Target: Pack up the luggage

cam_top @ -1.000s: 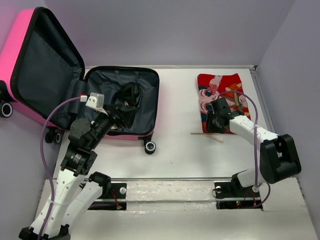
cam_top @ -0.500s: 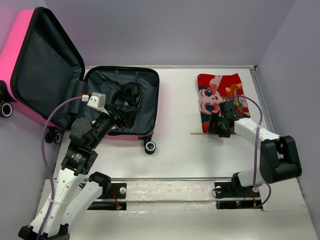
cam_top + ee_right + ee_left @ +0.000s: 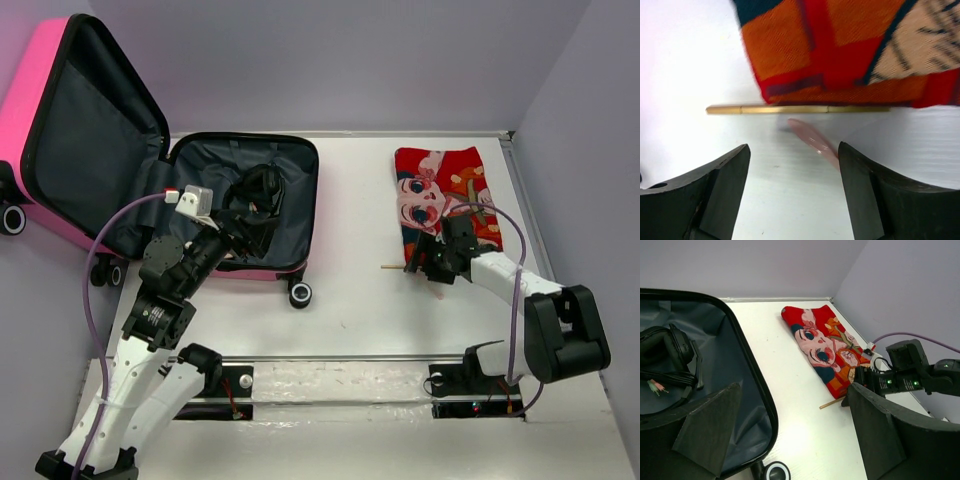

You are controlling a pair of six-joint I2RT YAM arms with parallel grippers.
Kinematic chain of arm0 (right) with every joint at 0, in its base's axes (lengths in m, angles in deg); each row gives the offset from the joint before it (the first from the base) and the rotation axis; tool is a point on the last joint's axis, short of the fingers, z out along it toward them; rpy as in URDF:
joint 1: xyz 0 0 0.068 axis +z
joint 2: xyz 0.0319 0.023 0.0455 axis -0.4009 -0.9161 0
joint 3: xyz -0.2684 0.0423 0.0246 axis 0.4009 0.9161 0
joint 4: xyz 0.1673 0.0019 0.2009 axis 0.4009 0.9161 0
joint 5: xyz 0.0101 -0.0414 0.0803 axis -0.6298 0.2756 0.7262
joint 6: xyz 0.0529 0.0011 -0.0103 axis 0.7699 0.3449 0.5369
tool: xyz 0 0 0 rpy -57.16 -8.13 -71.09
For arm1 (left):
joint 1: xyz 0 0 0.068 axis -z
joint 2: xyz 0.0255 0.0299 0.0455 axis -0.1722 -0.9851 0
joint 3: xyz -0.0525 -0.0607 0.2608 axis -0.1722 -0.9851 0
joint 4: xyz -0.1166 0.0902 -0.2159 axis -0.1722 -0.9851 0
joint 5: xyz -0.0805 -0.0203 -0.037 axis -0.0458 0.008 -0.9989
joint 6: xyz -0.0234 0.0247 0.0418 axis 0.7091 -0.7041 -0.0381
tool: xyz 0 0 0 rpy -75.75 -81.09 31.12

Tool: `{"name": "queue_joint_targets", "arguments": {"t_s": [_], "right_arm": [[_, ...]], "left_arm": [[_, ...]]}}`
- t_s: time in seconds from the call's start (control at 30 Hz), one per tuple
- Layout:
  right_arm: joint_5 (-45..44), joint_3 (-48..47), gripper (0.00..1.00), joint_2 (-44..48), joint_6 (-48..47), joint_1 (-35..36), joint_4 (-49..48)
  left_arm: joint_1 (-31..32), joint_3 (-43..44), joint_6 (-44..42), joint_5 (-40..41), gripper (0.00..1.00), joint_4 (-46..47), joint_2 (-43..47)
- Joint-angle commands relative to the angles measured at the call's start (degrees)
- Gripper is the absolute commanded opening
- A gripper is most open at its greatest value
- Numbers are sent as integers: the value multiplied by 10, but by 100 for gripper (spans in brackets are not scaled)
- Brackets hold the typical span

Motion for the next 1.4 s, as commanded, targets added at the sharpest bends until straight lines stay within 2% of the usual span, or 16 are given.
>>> {"name": "queue_joint_targets", "arguments": {"t_s": [0.0,0.33,0.4,0.53,0.63,0.8,0.83,0.87,1.0,1.2,1.33,1.37], "right_arm": [[53,50,74,27,43,50,-4],[-29,5,73,-9,84,179,53],[-68,-13,75,-7,83,185,88],[-156,-35,87,57,110,185,150],[-225,-37,88,79,153,185,198],[-212,-10,90,62,190,180,217],[-218,-5,81,58,202,180,216],[-228,-3,78,55,206,180,216],[-218,-4,77,59,204,144,185],[-215,-23,71,0,194,139,145],[-207,-31,62,-49,184,139,132],[-201,-30,56,-56,182,139,131]], "left_arm": [[2,8,2,-5,99,17,1],[2,8,0,-4,99,17,-1],[2,8,-1,-2,99,16,1],[2,7,0,-2,99,17,0],[2,7,1,-4,99,18,-1],[12,8,1,-3,99,18,6],[13,9,0,2,99,16,9],[15,9,0,2,99,16,9],[22,8,0,3,99,16,14],[27,8,-1,3,99,16,17],[29,9,-2,3,99,15,16],[29,9,-2,4,99,14,16]]}}
